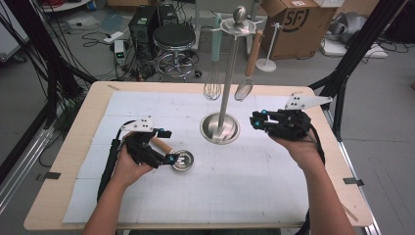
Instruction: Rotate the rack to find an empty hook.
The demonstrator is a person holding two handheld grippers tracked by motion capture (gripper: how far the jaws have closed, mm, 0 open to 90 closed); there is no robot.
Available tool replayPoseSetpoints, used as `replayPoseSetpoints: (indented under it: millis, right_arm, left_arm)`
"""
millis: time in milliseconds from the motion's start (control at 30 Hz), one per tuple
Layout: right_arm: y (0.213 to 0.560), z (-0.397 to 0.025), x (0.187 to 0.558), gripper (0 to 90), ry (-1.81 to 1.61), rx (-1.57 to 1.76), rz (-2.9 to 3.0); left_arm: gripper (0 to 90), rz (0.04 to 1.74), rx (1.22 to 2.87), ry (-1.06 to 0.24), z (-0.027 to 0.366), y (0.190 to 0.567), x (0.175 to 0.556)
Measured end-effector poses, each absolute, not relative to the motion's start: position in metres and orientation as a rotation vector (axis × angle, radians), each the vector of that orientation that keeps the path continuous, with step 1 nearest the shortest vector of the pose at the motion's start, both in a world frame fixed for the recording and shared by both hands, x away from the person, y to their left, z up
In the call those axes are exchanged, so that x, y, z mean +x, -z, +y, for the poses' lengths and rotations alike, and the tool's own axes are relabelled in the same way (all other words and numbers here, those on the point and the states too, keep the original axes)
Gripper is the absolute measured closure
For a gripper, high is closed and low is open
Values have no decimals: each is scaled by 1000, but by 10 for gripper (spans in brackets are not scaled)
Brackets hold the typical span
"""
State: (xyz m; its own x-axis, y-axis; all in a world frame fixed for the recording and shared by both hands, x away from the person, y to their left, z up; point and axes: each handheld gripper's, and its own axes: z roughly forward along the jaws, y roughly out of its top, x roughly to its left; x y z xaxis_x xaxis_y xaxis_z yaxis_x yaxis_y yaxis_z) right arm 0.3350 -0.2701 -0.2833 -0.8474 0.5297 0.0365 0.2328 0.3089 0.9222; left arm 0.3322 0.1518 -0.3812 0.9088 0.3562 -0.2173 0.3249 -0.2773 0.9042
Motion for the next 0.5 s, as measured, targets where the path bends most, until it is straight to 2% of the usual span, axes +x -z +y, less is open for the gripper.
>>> replayPoseSetpoints:
  millis: [167,500]
  right_arm:
    - [252,-262,340,820,-1551,643,2271]
    - [203,-241,357,890,-1527,601,2275]
  left_arm:
    - [29,499,1888,-30,151,382,333]
    - [29,503,1883,-30,151,383,334]
